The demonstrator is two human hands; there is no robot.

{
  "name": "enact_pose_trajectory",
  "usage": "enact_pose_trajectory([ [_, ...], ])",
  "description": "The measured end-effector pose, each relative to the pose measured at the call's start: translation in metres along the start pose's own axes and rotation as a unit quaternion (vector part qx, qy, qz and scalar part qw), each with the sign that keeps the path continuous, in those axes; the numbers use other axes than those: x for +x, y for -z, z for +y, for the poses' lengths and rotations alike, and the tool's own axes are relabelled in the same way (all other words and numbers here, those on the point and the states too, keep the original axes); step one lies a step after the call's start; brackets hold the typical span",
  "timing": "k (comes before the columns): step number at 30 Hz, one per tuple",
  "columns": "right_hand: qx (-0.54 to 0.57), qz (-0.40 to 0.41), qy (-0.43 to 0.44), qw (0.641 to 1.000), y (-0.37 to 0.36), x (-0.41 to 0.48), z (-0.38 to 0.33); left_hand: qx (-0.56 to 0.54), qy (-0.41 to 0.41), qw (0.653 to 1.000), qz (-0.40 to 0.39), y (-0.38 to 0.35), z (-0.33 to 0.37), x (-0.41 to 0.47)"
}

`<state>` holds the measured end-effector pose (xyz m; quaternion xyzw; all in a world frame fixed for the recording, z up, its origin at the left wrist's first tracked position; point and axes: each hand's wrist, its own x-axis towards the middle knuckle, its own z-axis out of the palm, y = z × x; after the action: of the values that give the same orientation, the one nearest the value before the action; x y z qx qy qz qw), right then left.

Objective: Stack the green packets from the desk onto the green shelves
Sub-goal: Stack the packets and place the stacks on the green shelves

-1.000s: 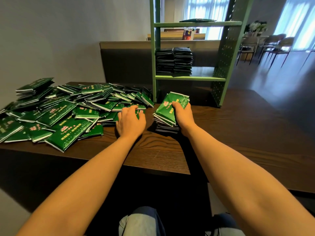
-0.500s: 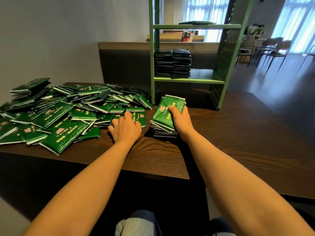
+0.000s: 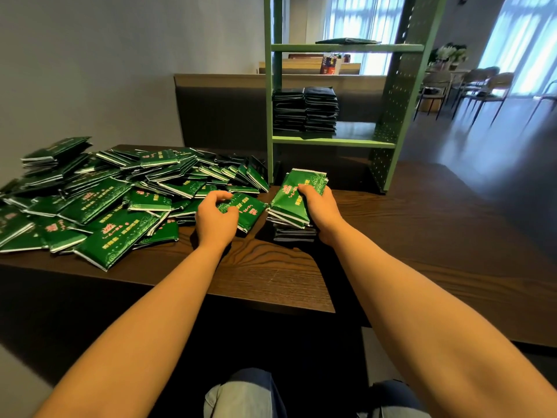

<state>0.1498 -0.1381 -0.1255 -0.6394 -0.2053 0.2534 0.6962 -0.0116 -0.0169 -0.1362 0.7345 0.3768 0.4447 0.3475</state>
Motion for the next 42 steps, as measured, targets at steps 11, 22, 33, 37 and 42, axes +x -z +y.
enact_pose_trajectory([
  [11,-0.064,-0.006,-0.031,0.997,-0.010,-0.012,-0.019,-0.102,-0.163,0.981,-0.018,-0.007,0.070,-0.025],
  [22,-0.033,-0.089,-0.118,0.989,0.004,-0.015,-0.016,-0.062,-0.216,0.960,-0.169,-0.027,0.064,-0.054],
  [33,0.021,-0.093,-0.111,0.989,0.010,-0.012,-0.007,-0.172,0.082,0.972,-0.137,-0.025,0.064,-0.023],
  [37,0.061,-0.093,-0.062,0.992,0.008,-0.014,-0.003,-0.143,0.202,0.921,-0.302,-0.018,0.063,-0.010],
  [42,0.061,-0.095,0.000,0.994,0.009,-0.019,-0.013,-0.167,0.200,0.901,-0.347,-0.013,0.071,-0.001],
])
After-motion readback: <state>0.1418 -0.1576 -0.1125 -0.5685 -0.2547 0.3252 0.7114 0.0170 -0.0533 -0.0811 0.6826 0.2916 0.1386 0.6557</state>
